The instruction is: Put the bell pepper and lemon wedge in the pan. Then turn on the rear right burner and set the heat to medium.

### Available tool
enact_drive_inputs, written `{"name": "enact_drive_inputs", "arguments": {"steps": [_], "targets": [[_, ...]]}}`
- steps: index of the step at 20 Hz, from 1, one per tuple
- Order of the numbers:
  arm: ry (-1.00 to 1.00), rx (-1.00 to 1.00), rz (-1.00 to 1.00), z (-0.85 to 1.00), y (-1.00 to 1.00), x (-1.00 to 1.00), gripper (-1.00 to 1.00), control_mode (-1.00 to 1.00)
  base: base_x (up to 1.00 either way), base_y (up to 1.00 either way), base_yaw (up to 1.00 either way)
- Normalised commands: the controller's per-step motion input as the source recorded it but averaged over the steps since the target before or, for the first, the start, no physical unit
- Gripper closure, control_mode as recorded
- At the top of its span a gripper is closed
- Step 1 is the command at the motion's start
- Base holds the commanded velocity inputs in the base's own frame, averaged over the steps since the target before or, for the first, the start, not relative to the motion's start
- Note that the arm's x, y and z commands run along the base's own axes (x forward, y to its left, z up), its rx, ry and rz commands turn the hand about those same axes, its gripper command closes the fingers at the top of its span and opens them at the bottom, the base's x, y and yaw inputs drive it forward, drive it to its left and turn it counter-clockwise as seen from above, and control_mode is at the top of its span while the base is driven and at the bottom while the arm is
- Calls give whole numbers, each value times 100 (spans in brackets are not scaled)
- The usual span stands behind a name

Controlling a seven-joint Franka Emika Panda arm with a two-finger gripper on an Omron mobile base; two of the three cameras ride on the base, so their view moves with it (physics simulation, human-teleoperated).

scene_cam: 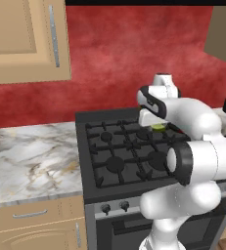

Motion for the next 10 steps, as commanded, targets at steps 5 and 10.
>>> {"name": "enact_drive_inputs", "arguments": {"steps": [5,10], "targets": [[3,0,10,3,-52,16,100,-100,0,0,0],[0,0,9,16,-65,25,100,-100,0,0,0]]}}
